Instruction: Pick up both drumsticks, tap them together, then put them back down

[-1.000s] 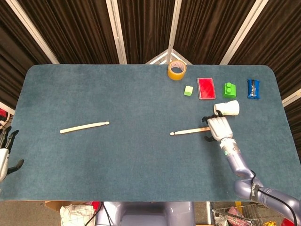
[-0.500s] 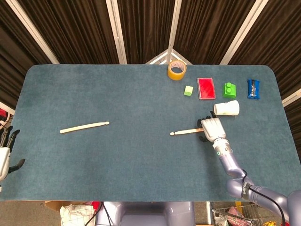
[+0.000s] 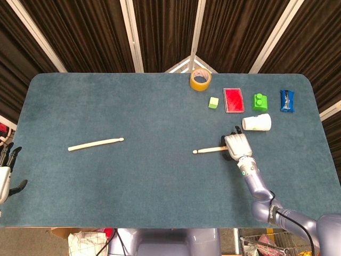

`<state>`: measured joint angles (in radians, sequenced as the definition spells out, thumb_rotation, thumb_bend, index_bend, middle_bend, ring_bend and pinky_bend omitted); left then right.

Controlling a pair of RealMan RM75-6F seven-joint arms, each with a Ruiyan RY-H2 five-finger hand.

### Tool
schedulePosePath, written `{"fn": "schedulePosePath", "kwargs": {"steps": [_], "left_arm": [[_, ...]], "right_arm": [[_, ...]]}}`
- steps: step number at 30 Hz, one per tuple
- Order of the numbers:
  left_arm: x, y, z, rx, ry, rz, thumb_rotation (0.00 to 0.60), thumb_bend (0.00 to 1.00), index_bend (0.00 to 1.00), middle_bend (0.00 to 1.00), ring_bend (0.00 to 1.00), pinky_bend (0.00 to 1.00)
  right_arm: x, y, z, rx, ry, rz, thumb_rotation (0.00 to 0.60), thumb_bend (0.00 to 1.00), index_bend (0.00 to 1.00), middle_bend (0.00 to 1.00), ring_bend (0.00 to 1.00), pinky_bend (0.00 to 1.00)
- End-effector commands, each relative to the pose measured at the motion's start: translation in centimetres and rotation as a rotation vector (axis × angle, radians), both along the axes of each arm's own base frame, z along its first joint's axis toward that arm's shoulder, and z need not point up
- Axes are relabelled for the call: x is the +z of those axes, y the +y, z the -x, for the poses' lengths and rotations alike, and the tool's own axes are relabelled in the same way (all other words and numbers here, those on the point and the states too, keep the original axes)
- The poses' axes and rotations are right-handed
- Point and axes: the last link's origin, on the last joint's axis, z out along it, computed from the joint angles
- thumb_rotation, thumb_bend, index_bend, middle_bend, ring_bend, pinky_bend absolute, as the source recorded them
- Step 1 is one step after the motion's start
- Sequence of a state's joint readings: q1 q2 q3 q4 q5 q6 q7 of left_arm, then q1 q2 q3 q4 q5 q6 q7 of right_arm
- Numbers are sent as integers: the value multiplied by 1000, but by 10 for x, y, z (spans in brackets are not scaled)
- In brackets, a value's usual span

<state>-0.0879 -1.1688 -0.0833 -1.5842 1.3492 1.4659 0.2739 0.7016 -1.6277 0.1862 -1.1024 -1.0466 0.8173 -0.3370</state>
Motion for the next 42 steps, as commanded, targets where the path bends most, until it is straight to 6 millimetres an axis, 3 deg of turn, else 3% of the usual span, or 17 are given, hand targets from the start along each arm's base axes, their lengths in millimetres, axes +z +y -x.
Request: {"fn": "schedulePosePath", "kwargs": {"steps": [1, 42], "left_arm": [[-1, 0, 0, 2, 1, 2, 600, 299, 117, 11, 0, 0], [-4, 2, 1, 18, 7, 9, 600, 299, 117, 8, 0, 0]], "right_arm": [[-2, 0, 0, -1, 0, -3, 600, 304, 479, 493, 318, 71], [-4, -9, -14, 11, 17, 1, 600, 319, 543, 520, 337, 71]]}}
